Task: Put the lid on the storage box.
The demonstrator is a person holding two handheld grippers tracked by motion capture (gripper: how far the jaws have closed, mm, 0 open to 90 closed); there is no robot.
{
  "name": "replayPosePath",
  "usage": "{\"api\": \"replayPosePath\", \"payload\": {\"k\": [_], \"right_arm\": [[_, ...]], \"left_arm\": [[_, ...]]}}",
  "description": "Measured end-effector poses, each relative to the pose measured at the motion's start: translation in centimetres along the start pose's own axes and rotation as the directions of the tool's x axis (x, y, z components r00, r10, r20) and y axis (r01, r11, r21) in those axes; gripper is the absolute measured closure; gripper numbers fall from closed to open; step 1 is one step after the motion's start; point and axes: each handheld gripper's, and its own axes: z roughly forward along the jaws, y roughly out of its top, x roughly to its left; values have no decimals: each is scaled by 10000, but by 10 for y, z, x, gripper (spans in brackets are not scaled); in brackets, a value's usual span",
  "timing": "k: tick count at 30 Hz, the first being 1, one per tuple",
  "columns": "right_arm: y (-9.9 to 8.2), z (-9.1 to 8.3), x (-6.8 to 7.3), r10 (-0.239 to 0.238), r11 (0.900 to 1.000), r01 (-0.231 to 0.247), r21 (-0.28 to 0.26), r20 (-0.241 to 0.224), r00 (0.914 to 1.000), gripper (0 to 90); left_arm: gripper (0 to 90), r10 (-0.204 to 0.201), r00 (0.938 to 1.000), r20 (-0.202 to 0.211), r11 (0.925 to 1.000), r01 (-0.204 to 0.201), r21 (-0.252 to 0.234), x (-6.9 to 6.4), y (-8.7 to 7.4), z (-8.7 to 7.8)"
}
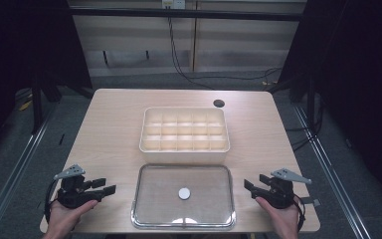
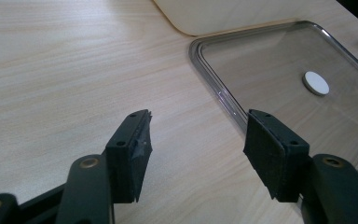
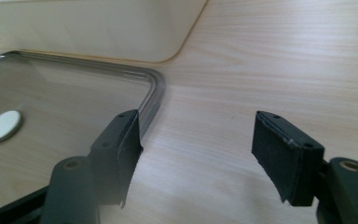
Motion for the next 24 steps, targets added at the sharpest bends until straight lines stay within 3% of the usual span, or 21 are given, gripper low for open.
{"api": "replayPosePath", "payload": {"k": [2,4,6,9,11,13,14,16,21,24], "right_arm": [[0,0,1,89,9999,-87,75,-218,9997,336],[0,-2,3,-95,9999,96,89,-140,9999,348],[0,-2,3,16,9999,-11,139,-344,9994,376],[-1,-3,5,-32,10000,34,91,-181,9998,405],[0,-4,7,-257,9991,262,341,-157,9995,448],[1,-5,10,-270,9992,277,283,-231,9994,433],[2,-5,11,-201,9989,219,413,-427,9989,435],[6,-6,15,-254,9977,280,621,-429,9988,421],[18,-6,23,-365,9968,420,675,-799,9961,394],[27,0,31,-474,9959,557,719,-1121,9926,383]], "left_arm": [[409,-40,10000,83,10000,40,26,-1,0,0],[416,32,9999,137,9999,-34,141,-2,-1,1],[420,-23,10000,-44,9997,24,257,-4,-2,3],[419,-73,9999,-125,9993,77,354,-5,-2,5],[425,139,9999,-102,9994,-136,334,-8,-1,3],[437,212,9998,38,9995,-213,231,-9,-1,3],[436,260,9992,298,9994,-267,207,-11,1,1],[436,303,9986,427,9994,-309,141,-15,5,1],[435,483,9977,467,9983,-497,288,-20,14,7],[466,839,9956,414,9949,-860,520,-25,22,16]]}}
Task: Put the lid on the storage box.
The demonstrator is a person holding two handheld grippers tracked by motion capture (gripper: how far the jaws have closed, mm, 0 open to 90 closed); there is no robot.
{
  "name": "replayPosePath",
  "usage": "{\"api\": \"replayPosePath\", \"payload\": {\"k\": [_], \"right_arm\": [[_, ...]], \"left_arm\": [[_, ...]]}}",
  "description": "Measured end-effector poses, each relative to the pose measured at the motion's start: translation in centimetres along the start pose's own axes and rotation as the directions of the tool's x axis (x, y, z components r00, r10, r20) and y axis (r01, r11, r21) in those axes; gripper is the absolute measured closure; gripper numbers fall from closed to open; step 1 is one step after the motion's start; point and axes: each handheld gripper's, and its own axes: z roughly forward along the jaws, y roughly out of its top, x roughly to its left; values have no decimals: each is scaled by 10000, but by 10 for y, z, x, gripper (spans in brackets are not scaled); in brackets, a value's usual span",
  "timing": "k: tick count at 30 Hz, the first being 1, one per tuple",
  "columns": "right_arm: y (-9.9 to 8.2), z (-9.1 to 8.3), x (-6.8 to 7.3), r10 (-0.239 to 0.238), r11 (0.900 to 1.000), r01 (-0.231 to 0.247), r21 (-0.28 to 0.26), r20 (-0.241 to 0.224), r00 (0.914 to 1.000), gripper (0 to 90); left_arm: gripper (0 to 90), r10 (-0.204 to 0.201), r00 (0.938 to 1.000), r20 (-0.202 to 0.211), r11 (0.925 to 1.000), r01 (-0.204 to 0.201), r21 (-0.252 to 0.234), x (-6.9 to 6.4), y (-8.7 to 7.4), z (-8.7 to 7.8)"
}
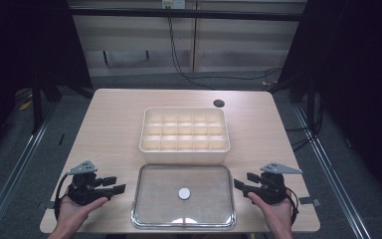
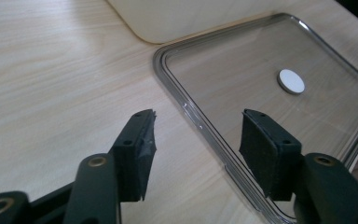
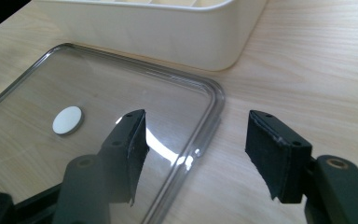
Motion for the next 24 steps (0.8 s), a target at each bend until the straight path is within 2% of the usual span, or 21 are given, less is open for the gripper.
{"api": "replayPosePath", "payload": {"k": [3,5,7,10,13,14,15,17,23,24], "right_arm": [[2,10,2,-16,9999,17,134,-90,10000,391],[4,13,2,-101,9997,103,237,-67,9999,398],[10,20,4,-171,9990,176,408,-127,9998,410],[16,26,4,-318,9987,323,402,-143,9994,407],[14,33,2,-150,9993,153,351,-108,9998,407],[11,36,0,-91,9990,94,444,-67,9999,406],[11,36,0,-91,9990,94,444,-67,9999,406],[6,41,-2,-103,9979,111,643,-127,9999,407],[-1,46,-3,42,9972,-25,748,-221,9997,431],[-3,49,-3,-3,9960,11,892,-90,10000,436]], "left_arm": [[477,-205,9996,195,9998,205,-14,2,9,7],[477,-175,9998,121,9998,175,11,2,12,9],[473,22,9999,-138,9999,-21,102,1,23,16],[441,134,9989,-441,9998,-128,120,-1,26,22],[429,-40,9996,-278,10000,41,61,0,21,27],[428,-115,9998,-183,9992,122,369,0,14,33],[428,-115,9998,-183,9992,122,369,0,14,33],[433,-206,9998,-59,9974,209,683,1,6,40],[507,2,9998,179,9969,-16,787,1,3,44],[517,7,9998,218,9965,-26,838,0,2,45]]}}
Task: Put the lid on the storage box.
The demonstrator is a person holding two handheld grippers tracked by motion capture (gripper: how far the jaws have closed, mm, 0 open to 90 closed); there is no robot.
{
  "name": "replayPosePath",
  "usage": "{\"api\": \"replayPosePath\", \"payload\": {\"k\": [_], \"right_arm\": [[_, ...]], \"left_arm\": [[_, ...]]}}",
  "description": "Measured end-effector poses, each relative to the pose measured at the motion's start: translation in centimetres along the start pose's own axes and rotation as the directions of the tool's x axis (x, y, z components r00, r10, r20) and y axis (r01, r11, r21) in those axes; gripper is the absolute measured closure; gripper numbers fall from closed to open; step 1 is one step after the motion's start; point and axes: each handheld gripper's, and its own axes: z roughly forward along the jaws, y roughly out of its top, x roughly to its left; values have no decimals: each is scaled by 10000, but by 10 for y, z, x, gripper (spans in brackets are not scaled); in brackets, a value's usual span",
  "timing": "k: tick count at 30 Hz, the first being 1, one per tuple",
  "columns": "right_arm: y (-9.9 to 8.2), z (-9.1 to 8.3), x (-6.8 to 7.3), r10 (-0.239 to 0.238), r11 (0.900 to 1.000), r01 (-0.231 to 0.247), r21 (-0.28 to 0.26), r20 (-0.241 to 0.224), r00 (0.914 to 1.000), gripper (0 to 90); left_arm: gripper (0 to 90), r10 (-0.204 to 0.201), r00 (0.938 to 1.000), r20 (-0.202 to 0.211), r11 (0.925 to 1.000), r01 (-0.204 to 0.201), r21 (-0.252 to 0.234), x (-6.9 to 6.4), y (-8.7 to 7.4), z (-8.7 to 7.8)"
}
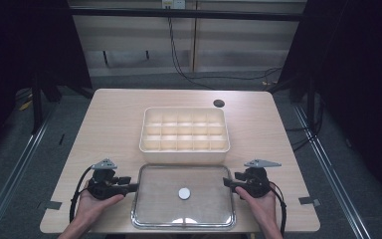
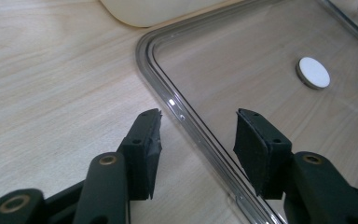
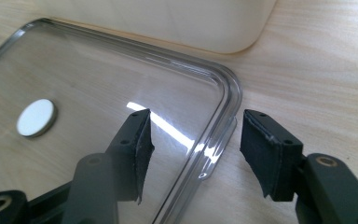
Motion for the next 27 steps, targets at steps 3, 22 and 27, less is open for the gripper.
{"api": "replayPosePath", "payload": {"k": [3,22,27], "right_arm": [[-1,2,0,-53,10000,53,44,55,10000,446],[-5,13,9,-637,9962,608,619,461,9969,433],[-5,14,9,-508,9977,485,483,477,9976,447]], "left_arm": [[528,103,9999,20,9998,-104,194,-2,-1,4],[510,540,9985,66,9971,-543,538,-12,-3,13],[524,606,9981,64,9966,-608,548,-15,-3,14]]}}
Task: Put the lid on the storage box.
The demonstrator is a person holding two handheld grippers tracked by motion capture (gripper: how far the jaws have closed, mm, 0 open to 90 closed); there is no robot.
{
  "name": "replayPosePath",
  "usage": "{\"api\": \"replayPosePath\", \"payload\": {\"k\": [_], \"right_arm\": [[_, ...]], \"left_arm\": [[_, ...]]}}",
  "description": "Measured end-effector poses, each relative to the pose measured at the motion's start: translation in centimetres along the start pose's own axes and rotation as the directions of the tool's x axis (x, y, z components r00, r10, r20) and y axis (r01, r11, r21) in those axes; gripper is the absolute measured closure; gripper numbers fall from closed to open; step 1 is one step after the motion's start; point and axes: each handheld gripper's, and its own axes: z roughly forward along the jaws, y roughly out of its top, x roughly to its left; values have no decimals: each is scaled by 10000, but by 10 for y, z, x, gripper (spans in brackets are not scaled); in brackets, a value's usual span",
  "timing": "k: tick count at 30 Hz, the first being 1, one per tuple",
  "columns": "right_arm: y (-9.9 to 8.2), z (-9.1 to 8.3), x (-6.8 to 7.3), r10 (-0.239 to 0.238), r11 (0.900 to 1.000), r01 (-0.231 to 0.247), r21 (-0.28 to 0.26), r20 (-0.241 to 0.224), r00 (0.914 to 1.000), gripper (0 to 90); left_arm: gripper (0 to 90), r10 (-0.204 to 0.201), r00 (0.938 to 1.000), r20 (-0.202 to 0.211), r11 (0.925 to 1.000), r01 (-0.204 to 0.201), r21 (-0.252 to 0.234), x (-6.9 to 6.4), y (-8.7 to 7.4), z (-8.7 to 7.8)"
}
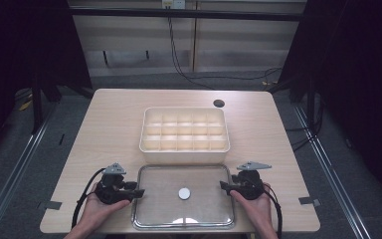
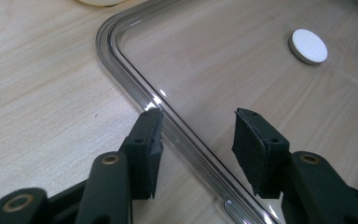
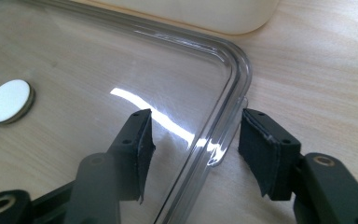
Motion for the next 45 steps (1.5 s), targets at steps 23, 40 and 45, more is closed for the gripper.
{"api": "replayPosePath", "payload": {"k": [23,40,45], "right_arm": [[-7,-8,-29,3653,9145,-3911,-1037,-2042,9082,629],[-7,-12,-29,3346,9208,-3811,-830,-3343,8811,657],[-6,-9,-28,3050,9344,-3524,-524,-3937,8672,647]], "left_arm": [[615,-82,9999,-64,10000,82,-20,5,2,0],[603,-44,10000,-14,10000,44,-39,6,1,0],[599,-86,10000,9,9999,86,-96,7,1,0]]}}
